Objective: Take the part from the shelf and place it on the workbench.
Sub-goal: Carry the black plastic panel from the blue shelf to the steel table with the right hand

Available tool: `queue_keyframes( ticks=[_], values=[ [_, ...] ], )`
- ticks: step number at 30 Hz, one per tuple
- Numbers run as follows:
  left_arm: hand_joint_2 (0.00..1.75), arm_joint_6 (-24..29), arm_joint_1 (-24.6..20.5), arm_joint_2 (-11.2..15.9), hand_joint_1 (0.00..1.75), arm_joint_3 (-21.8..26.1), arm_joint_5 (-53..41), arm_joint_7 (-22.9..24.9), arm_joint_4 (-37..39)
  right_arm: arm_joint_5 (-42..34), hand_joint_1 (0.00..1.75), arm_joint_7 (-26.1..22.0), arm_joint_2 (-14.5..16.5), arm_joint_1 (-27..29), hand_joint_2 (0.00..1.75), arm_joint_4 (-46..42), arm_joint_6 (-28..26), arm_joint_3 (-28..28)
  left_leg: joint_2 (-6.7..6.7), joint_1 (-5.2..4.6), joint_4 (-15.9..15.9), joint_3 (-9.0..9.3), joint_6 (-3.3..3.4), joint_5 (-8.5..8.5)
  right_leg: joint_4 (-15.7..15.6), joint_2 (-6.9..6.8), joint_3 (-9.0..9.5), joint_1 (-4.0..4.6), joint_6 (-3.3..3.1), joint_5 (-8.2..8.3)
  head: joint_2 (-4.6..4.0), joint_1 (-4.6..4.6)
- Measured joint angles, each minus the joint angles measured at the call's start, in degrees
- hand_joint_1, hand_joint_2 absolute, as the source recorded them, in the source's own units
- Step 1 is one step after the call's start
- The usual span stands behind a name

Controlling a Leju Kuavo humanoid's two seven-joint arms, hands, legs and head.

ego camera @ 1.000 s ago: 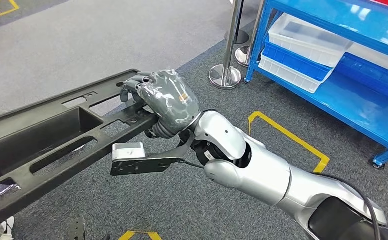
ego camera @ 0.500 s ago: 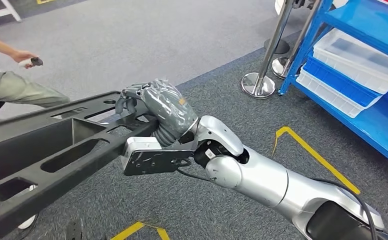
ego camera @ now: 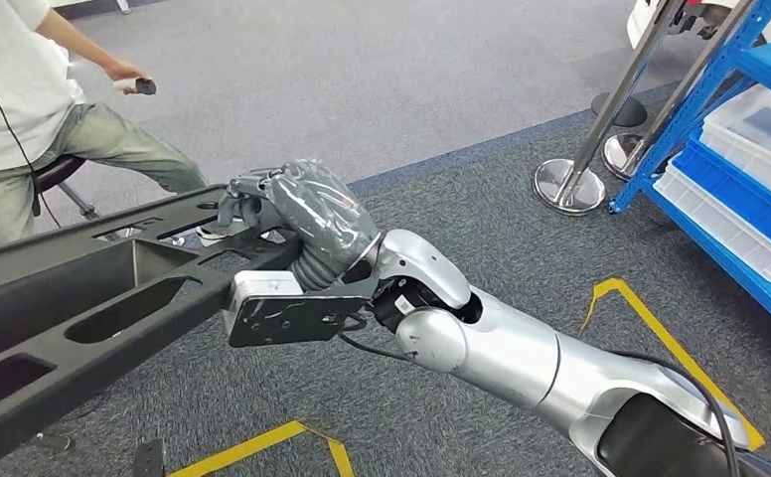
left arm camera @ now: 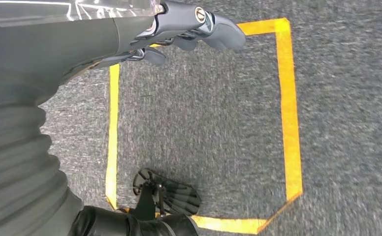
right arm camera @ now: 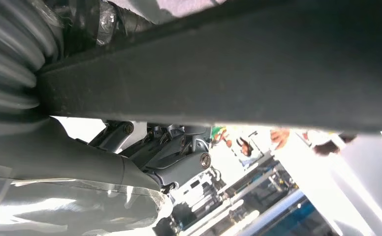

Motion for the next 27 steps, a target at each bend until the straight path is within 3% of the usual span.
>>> queue_keyframes(
  ticks=[2, 4, 6, 8, 9, 11, 13, 15, 17, 19, 21, 23, 24, 25, 27],
  values=[
    [1.75, 0.1, 0.4, 0.1, 0.00, -0.1, -0.8, 0.4, 0.0, 0.0, 1.75, 0.7, -0.1, 0.0, 1.75, -0.1, 0.2, 0.0, -1.32, 0.17, -0.5, 0.32, 0.61, 0.12, -0.1, -0.19, 0.54, 0.00, 0.71, -0.41, 0.00, 0.04],
    [1.75, 0.3, 0.6, 0.1, 0.00, -0.6, -2.4, 1.5, 0.0, 0.2, 1.75, 1.3, -0.2, -0.1, 1.75, -0.2, 0.6, 0.0, -2.52, 0.51, -1.1, 0.85, 1.31, 0.37, 2.4, 2.42, -0.35, -0.10, 1.19, -2.20, 0.00, 0.20],
    [1.75, 0.4, 0.5, 0.2, 0.00, -1.5, -3.8, 2.9, 0.0, 0.6, 1.75, 1.6, -0.5, 0.1, 1.75, -0.2, 0.9, 0.0, -3.84, 0.59, -1.2, 0.97, 1.80, 0.43, 9.3, 5.41, -3.84, -0.16, 1.23, -5.32, 0.01, 0.37],
    [1.75, 0.4, 0.5, 0.6, 0.00, -2.4, -4.4, 3.7, 0.0, 1.0, 1.75, 1.7, -0.9, 0.6, 1.75, -0.2, 1.2, 0.0, -5.47, 0.51, -1.2, 0.98, 2.00, 0.38, 14.8, 6.19, -7.18, -0.12, 1.21, -6.49, 0.00, 0.44],
    [1.75, 0.3, 0.7, 0.8, 0.00, -2.7, -4.6, 3.8, 0.0, 1.2, 1.75, 1.8, -1.1, 0.8, 1.75, -0.2, 1.3, 0.0, -6.31, 0.48, -1.1, 1.00, 2.00, 0.32, 14.7, 6.31, -7.61, -0.14, 1.15, -5.49, 0.00, 0.45],
    [1.75, -0.2, 0.9, 1.2, 0.00, -3.4, -5.1, 4.2, 0.0, 1.4, 1.75, 1.8, -1.3, 0.9, 1.75, -0.3, 1.3, 0.0, -7.96, 0.49, -0.7, 1.01, 1.85, 0.13, 9.0, 7.16, -5.67, -0.20, 0.86, -1.19, 0.01, 0.46],
    [1.75, -0.8, 0.9, 1.4, 0.00, -4.1, -5.6, 4.5, 0.0, 1.5, 1.75, 1.8, -1.5, 0.8, 1.75, -0.7, 1.1, 0.0, -9.47, 0.49, -0.1, 0.70, 1.41, -0.13, 2.8, 9.75, -3.07, -0.49, 0.43, 1.55, 0.01, 0.35],
    [1.75, -1.2, 0.9, 1.6, 0.00, -4.5, -5.7, 4.6, 0.0, 1.3, 1.75, 1.7, -1.6, 1.0, 1.75, -1.0, 0.3, -0.1, -10.73, 0.81, 0.1, 0.22, 0.67, -0.14, 0.7, 11.00, -2.06, -0.45, 0.09, 1.67, 0.00, 0.34],
    [1.75, -1.2, 1.3, 1.8, 0.00, -4.8, -5.7, 4.7, 0.0, 0.4, 1.75, 1.3, -1.7, 1.5, 1.75, -1.4, -1.4, -0.5, -11.56, 1.23, -0.2, 0.01, -0.12, 0.01, 0.0, 9.77, -1.56, -0.30, -0.43, 1.89, 0.00, 0.44],
    [1.75, -1.2, 1.7, 1.9, 0.00, -5.1, -5.6, 4.6, 0.0, -1.2, 1.75, 0.6, -1.8, 2.0, 1.75, -1.9, -3.3, -1.2, -9.12, 1.06, 1.5, -0.82, -0.72, -0.93, -0.9, 8.43, -0.83, -0.51, -0.99, 2.18, 0.00, 0.10],
    [1.75, -1.3, 1.6, 1.8, 0.00, -5.4, -5.5, 4.4, -0.1, -3.4, 1.75, 0.0, -2.1, 2.5, 1.75, -2.4, -4.7, -2.1, -5.33, 1.00, 7.1, -3.67, -1.26, -3.62, -1.3, 6.86, -0.32, -0.48, -1.32, 2.15, 0.01, -0.31],
    [1.75, -1.3, 1.5, 1.9, 0.00, -5.7, -5.5, 4.4, -0.1, -5.7, 1.75, -0.1, -2.8, 3.3, 1.75, -2.6, -5.7, -2.7, -3.91, 1.31, 13.1, -6.89, -1.74, -5.72, -1.3, 5.12, -0.18, -0.37, -1.50, 1.91, 0.01, -0.41],
    [1.75, -1.3, 1.5, 1.9, 0.00, -5.8, -5.5, 4.4, -0.1, -6.6, 1.75, -0.1, -3.1, 3.8, 1.75, -2.6, -5.9, -2.9, -3.60, 1.44, 13.9, -7.38, -1.90, -5.54, -1.3, 4.30, -0.16, -0.36, -1.46, 1.77, 0.01, -0.44],
    [1.75, -1.3, 1.6, 1.9, 0.00, -5.8, -5.5, 4.4, -0.1, -7.4, 1.75, -0.1, -3.4, 4.2, 1.75, -2.4, -5.9, -3.0, -3.31, 1.53, 12.7, -6.74, -1.99, -4.43, -1.2, 3.57, -0.13, -0.38, -1.38, 1.63, 0.01, -0.44],
    [1.75, -1.3, 1.6, 2.0, 0.00, -5.8, -5.7, 4.5, -0.1, -8.3, 1.75, -0.2, -3.7, 4.7, 1.75, -2.0, -5.9, -3.1, -1.42, 1.48, 5.5, -2.95, -1.91, -1.29, -1.0, 2.25, 0.02, -0.35, -0.97, 1.22, 0.00, -0.45]
  ],
)
